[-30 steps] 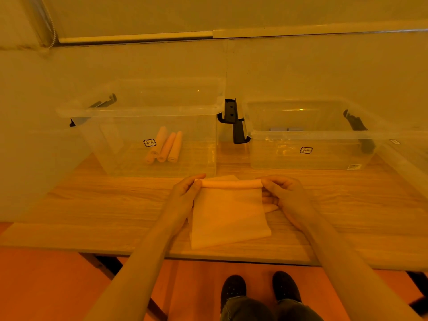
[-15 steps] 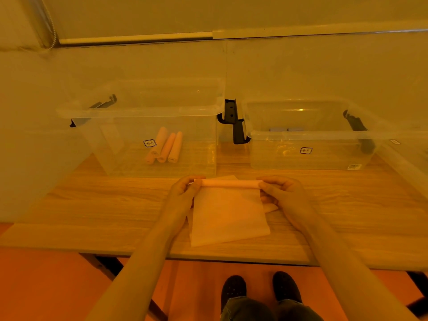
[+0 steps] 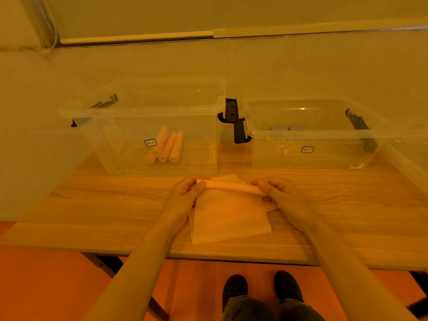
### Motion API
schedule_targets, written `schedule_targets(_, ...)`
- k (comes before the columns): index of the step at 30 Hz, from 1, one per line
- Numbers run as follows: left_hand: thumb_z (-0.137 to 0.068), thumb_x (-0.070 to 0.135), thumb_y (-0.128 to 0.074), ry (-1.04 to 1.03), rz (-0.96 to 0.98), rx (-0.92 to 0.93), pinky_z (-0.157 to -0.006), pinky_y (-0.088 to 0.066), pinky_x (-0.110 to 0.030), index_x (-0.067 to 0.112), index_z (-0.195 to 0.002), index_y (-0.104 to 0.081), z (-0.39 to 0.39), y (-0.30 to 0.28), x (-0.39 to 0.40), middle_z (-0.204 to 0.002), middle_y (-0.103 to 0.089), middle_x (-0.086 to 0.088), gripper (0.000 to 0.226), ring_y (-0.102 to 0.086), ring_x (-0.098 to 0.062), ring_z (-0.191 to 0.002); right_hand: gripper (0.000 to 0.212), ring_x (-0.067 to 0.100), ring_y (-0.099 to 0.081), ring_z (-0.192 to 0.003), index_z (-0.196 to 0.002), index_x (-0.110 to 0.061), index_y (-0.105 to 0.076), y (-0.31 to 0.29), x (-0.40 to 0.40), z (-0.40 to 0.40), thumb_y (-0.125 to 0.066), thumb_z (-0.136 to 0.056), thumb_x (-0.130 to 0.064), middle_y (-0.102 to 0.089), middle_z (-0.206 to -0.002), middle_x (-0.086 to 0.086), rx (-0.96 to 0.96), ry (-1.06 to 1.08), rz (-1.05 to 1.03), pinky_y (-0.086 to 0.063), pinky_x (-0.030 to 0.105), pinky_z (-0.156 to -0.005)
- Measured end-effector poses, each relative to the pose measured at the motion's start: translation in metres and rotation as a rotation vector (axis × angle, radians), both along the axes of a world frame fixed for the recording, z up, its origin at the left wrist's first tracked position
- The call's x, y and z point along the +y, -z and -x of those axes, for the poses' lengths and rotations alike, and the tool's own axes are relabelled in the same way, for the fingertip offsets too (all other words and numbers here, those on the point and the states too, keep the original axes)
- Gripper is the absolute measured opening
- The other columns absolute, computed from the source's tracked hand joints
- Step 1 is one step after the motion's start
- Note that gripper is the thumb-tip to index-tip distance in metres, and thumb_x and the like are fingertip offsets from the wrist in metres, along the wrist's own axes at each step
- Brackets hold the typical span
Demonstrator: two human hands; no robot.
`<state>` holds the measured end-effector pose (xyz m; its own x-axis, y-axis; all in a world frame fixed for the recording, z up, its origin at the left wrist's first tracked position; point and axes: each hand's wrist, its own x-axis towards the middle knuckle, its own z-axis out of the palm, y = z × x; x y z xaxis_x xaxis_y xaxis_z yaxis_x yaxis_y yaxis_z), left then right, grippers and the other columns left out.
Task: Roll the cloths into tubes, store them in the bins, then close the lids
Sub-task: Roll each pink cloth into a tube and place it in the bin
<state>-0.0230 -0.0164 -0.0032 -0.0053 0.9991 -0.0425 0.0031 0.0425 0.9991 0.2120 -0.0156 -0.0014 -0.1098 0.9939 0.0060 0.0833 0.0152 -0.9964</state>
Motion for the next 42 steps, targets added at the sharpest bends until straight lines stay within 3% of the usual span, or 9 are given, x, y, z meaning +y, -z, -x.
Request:
schedule_targets(3, -0.097, 0.024, -0.051, 0.001, 0.009, -0.005, -0.058, -0.052, -0.027, 0.022, -0.104, -0.067, -0.0008, -0.0012, -0.0002, -0.081, -0.068, 0.002, 0.017, -0.065, -0.009, -0.069, 0.014, 0.01, -0.07, -0.083, -0.1, -0.024, -0.07, -0.0005, -0.0003, -0.0001, -0.065, -0.087, -0.022, -0.072, -0.095, -0.004, -0.015, -0.029, 0.024, -0.054, 0.021, -0.065)
schedule_targets(8, -0.096, 0.024, -0.053, -0.003, -0.007, 0.015, -0.055, -0.05, -0.025, 0.021, -0.102, -0.068, -0.0014, 0.0, -0.0006, -0.077, -0.069, 0.002, 0.016, -0.064, -0.008, -0.065, 0.015, 0.017, -0.072, -0.08, -0.099, -0.016, -0.069, -0.0013, -0.0006, -0.0024, -0.067, -0.085, -0.012, -0.075, -0.09, 0.002, 0.054, -0.012, 0.054, -0.058, 0.025, -0.061)
schedule_targets(15, -0.095, 0.027, -0.056, 0.002, -0.08, 0.037, -0.052, -0.042, -0.027, 0.026, -0.08, -0.067, -0.0017, 0.0043, 0.0005, -0.062, -0.059, 0.008, 0.018, -0.054, -0.008, -0.057, 0.014, 0.017, -0.072, -0.08, -0.102, -0.017, -0.067, -0.0011, 0.0001, -0.0023, -0.063, -0.089, -0.017, -0.074, -0.088, 0.002, 0.06, 0.014, 0.027, -0.058, 0.027, -0.062)
schedule_targets(22, -0.095, 0.03, -0.055, -0.017, -0.069, 0.076, -0.06, -0.045, -0.033, 0.021, -0.078, -0.064, -0.001, 0.005, 0.0006, -0.064, -0.061, 0.007, 0.022, -0.056, -0.012, -0.063, 0.017, 0.018, -0.073, -0.079, -0.101, -0.018, -0.065, -0.0007, -0.0002, -0.0028, -0.063, -0.087, -0.007, -0.075, -0.088, 0.002, 0.112, -0.013, 0.041, -0.058, 0.025, -0.059)
schedule_targets(28, -0.096, 0.031, -0.052, -0.04, -0.067, 0.115, -0.056, -0.045, -0.027, 0.016, -0.083, -0.063, -0.0019, 0.0036, -0.0008, -0.063, -0.061, 0.009, 0.023, -0.058, -0.007, -0.058, 0.025, 0.019, -0.072, -0.084, -0.105, -0.016, -0.065, 0.0002, 0.0012, -0.0034, -0.066, -0.084, -0.003, -0.075, -0.093, 0.0, 0.11, -0.017, 0.043, -0.059, 0.028, -0.063)
schedule_targets(42, -0.096, 0.025, -0.055, -0.037, -0.08, 0.023, -0.056, -0.043, -0.026, 0.015, -0.077, -0.062, -0.0028, 0.0028, 0.0003, -0.058, -0.056, 0.011, 0.022, -0.053, -0.005, -0.056, 0.013, 0.02, -0.073, -0.08, -0.1, -0.012, -0.069, 0.0021, 0.0023, -0.0037, -0.064, -0.088, -0.01, -0.074, -0.091, 0.006, 0.08, 0.046, 0.042, -0.059, 0.027, -0.06)
